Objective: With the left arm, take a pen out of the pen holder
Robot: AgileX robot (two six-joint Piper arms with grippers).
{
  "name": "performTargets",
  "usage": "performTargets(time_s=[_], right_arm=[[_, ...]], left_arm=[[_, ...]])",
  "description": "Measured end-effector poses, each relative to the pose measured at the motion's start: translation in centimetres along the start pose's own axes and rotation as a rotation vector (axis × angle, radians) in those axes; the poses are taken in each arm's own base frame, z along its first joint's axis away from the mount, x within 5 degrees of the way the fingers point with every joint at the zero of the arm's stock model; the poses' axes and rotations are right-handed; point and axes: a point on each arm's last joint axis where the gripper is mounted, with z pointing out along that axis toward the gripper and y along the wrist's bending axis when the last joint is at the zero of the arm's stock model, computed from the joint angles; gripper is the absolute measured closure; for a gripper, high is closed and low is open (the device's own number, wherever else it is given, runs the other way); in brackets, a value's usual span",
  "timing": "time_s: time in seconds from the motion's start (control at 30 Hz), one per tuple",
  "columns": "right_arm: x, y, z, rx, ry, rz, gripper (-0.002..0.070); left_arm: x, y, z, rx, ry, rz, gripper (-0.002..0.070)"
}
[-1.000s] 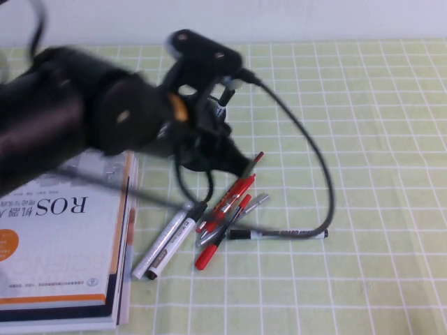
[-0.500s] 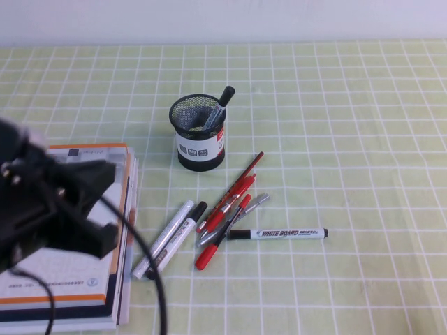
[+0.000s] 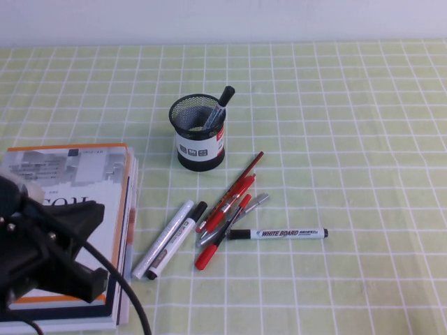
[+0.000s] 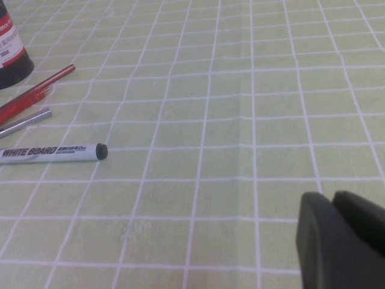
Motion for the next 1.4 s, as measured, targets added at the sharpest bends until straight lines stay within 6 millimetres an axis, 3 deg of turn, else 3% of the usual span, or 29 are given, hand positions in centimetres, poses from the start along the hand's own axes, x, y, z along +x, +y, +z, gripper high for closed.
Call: performTargets(time_s=[0.13, 0.27, 0.53, 0.77, 0.97, 1.2, 1.4], right_arm=[[0.0, 0.0, 0.0, 0.000, 0.000, 0.000, 0.0689], [0.0, 0.0, 0.0, 0.000, 0.000, 0.000, 0.0689], [0.0, 0.0, 0.0, 0.000, 0.000, 0.000, 0.0689], [0.0, 0.0, 0.0, 0.000, 0.000, 0.000, 0.0689], [0.0, 0.0, 0.0, 0.000, 0.000, 0.000, 0.0689], [0.0, 0.0, 0.0, 0.000, 0.000, 0.000, 0.0689], [0.0, 0.0, 0.0, 0.000, 0.000, 0.000, 0.0689]], left_arm=[[0.5, 0.1, -0.4, -0.017, -0.033, 0.040, 0.0678], [2.2, 0.8, -2.1, -0.077, -0.121, 0.030, 0.0678], [8.6, 2.2, -5.0, -0.352, -0.348, -0.051, 0.0678], [12.9, 2.1, -5.0, -0.485, -0.428, -0.133, 0.0678], [13.7, 2.1, -4.6, -0.473, -0.372, -0.168, 0.0678], [15.6, 1.9, -4.1, -0.459, -0.154, -0.173, 0.0678], [15.8, 1.9, -4.0, -0.460, -0.132, -0.172, 0.0678]])
